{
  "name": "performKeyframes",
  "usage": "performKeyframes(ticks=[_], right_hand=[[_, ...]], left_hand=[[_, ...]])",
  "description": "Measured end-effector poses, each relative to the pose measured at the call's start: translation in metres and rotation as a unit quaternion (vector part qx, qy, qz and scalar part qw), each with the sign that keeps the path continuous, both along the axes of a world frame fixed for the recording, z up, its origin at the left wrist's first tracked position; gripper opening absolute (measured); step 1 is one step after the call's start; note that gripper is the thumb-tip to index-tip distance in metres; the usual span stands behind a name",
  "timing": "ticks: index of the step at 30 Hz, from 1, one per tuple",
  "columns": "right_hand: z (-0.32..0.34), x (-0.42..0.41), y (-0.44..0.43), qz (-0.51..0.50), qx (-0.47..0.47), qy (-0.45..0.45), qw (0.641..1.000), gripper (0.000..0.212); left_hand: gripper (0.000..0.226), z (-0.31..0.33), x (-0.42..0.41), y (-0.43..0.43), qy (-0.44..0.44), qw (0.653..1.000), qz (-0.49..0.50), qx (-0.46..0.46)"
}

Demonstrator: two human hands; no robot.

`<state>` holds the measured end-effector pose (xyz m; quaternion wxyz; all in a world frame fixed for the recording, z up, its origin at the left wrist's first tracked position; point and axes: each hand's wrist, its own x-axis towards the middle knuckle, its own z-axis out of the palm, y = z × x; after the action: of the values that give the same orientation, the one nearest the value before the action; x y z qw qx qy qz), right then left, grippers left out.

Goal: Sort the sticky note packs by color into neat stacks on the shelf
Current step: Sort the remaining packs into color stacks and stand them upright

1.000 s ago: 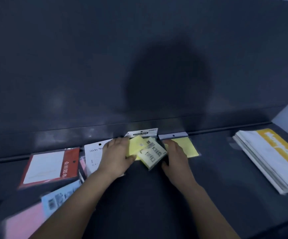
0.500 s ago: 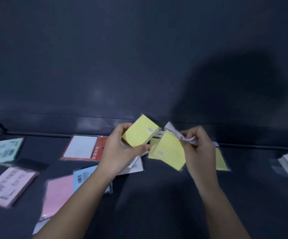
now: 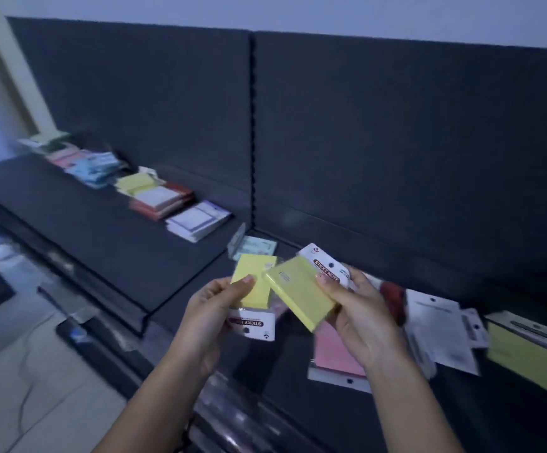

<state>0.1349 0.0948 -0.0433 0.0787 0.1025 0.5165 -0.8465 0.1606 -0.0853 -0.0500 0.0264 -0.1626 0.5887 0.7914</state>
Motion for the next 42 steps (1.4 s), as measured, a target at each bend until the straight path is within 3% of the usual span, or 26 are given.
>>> performKeyframes(ticks=[4,9,18,24,28,34,39,42], right_hand=[[0.004,0.002,-0.107,0.072,-0.061,-0.002,0.995,0.042],[0.0,0.011,-0.222,0.067,-0.089,-0.061,0.992,0.042],[-0.001,-0.007,-0.311,0.035,-0.049,-0.134,0.989,0.023],[-0.014,-0.063,-0.354,-0.018,-0.005,-0.084,0.996,0.043],[-0.014,-0.112,-0.385,-0.01,0.028,-0.049,0.998,0.044],[-0.01,-0.194,-0.417,-0.026,0.074,0.0,0.997,0.036],[-0.013,-0.243,-0.426,-0.073,0.17,0.036,0.982,0.02],[-0.012,-0.268,-0.431,-0.094,0.215,0.054,0.971,0.015]], left_hand=[[0.016,0.0,0.015,-0.097,-0.014,0.998,0.06,0.016],[0.003,0.0,0.028,-0.193,-0.013,0.999,0.049,0.005],[0.02,-0.011,0.014,-0.29,-0.003,0.999,0.041,-0.004],[0.023,-0.02,-0.037,-0.326,-0.008,0.999,0.033,-0.003],[0.025,-0.019,-0.093,-0.358,-0.024,0.999,0.013,-0.035],[0.025,-0.004,-0.18,-0.391,-0.031,0.997,-0.007,-0.066],[0.025,-0.004,-0.228,-0.403,-0.038,0.998,0.012,-0.05],[0.038,-0.008,-0.257,-0.406,-0.032,0.996,0.025,-0.08]])
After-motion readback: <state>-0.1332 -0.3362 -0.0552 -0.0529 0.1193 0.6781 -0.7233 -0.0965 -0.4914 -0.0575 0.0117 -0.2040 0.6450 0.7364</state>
